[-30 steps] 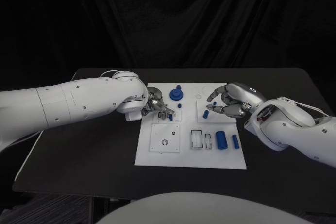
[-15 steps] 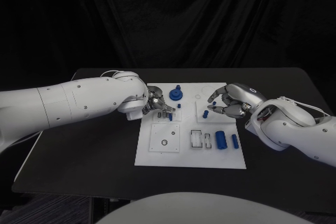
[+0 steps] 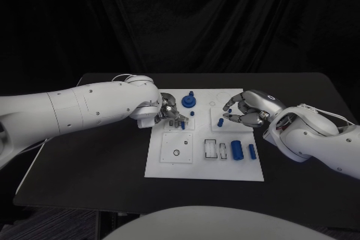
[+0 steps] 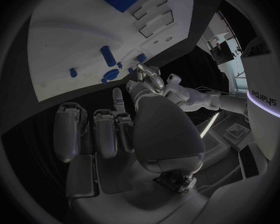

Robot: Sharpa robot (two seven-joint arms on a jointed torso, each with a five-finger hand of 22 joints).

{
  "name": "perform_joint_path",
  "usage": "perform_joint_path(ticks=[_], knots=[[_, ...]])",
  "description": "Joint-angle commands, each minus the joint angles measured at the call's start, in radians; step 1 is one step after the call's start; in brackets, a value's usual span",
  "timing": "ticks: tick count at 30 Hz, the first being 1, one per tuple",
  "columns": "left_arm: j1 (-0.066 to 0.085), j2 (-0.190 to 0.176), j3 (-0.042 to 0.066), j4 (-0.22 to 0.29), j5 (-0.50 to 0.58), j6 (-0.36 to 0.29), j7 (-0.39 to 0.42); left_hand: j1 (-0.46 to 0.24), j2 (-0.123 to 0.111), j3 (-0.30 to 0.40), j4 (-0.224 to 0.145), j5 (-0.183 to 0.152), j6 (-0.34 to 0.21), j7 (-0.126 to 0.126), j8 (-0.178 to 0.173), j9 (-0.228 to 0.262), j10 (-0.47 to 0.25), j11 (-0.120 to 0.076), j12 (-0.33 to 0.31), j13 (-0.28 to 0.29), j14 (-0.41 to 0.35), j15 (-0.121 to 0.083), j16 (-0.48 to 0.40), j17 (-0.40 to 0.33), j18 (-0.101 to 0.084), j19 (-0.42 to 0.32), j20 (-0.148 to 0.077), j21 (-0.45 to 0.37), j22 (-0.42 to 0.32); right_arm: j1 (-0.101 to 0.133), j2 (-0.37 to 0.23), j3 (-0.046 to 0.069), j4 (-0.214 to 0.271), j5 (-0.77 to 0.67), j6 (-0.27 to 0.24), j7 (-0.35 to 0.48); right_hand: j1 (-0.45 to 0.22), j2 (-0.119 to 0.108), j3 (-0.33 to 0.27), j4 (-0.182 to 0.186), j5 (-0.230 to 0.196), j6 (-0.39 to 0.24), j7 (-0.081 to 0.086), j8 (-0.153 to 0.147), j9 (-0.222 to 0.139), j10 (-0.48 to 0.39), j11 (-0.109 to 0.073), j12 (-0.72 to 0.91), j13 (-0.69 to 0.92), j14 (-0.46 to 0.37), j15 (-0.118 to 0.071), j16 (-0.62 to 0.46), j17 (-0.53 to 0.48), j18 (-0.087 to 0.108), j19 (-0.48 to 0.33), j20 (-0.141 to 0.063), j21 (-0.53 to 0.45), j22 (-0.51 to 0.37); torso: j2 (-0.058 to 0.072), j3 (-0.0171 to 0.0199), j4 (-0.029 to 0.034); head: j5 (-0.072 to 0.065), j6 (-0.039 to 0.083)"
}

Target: Assemble the parts on the task board

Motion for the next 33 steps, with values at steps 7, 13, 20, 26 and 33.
perform_joint_path(ticks=[7, 13, 20, 26, 33], knots=[[-0.002, 0.013, 0.001, -0.011, 0.008, 0.056, -0.021, 0.011, 0.005, -0.005, -0.012, 0.005, 0.012, -0.004, 0.004, -0.002, 0.106, -0.003, 0.004, 0.263, 0.104, 0.001, 0.006, 0.263, 0.010, 0.002, -0.001, 0.001, 0.126, -0.006, -0.001, 0.001, -0.001, -0.002, 0.004, -0.010, 0.003, 0.004, 0.001, -0.008, 0.011, 0.003, -0.005, 0.005, 0.001, 0.080, -0.009, -0.001, 0.233, 0.086, -0.009, -0.005, 0.185, -0.012, 0.028, -0.009, -0.007, 0.164, 0.000, 0.0001, 0.0006, -0.001, 0.000], [-0.002, 0.019, 0.001, -0.017, 0.008, 0.050, -0.015, 0.036, 0.011, -0.002, -0.032, 0.039, 0.012, -0.006, 0.003, -0.007, 0.106, -0.005, 0.004, 0.263, 0.104, -0.002, 0.006, 0.263, 0.010, 0.002, -0.004, -0.003, 0.126, -0.007, -0.002, 0.001, -0.004, -0.001, 0.004, -0.010, 0.003, 0.004, 0.001, -0.009, 0.014, 0.002, -0.004, 0.005, 0.001, 0.081, -0.008, -0.001, 0.234, 0.086, -0.009, -0.006, 0.185, -0.012, 0.027, -0.009, -0.008, 0.164, 0.000, 0.0011, -0.0014, 0.002, 0.000], [-0.002, 0.025, 0.001, -0.025, 0.009, 0.035, -0.007, 0.067, 0.021, 0.019, -0.058, 0.097, 0.003, -0.005, -0.003, -0.015, 0.106, -0.006, 0.004, 0.263, 0.104, -0.003, 0.006, 0.263, 0.011, 0.000, -0.006, -0.013, 0.124, -0.008, -0.003, 0.001, -0.004, 0.000, 0.004, -0.010, 0.005, 0.004, 0.003, -0.011, 0.019, 0.002, -0.004, 0.005, 0.002, 0.080, -0.008, -0.001, 0.232, 0.086, -0.009, -0.007, 0.184, -0.012, 0.027, -0.009, -0.008, 0.164, 0.000, 0.0019, -0.0002, 0.001, 0.000], [-0.002, 0.028, 0.001, -0.030, 0.009, 0.028, 0.003, 0.074, 0.023, 0.036, -0.066, 0.147, -0.003, -0.004, -0.007, -0.021, 0.106, -0.005, 0.004, 0.263, 0.104, -0.002, 0.006, 0.263, 0.013, -0.004, -0.005, -0.023, 0.121, -0.008, -0.003, 0.000, -0.005, 0.002, 0.006, -0.012, 0.011, 0.006, 0.010, -0.020, 0.038, 0.001, -0.004, 0.005, 0.003, 0.078, -0.008, -0.002, 0.231, 0.086, -0.009, -0.008, 0.182, -0.011, 0.026, -0.009, -0.011, 0.163, 0.000, 0.0007, 0.0001, 0.002, 0.000], [-0.002, 0.026, 0.001, -0.026, 0.009, 0.026, 0.009, 0.096, 0.012, 0.082, -0.095, 0.212, -0.008, -0.005, -0.008, -0.026, 0.106, -0.006, 0.004, 0.263, 0.104, -0.003, 0.006, 0.263, 0.014, -0.006, -0.005, -0.030, 0.121, -0.008, -0.004, 0.000, -0.006, 0.004, 0.009, -0.013, 0.015, 0.007, 0.018, -0.028, 0.059, 0.001, -0.004, 0.005, 0.004, 0.076, -0.008, -0.003, 0.229, 0.085, -0.009, -0.012, 0.178, -0.011, 0.025, -0.009, -0.015, 0.162, 0.000, 0.0008, 0.0008, 0.002, 0.000]])
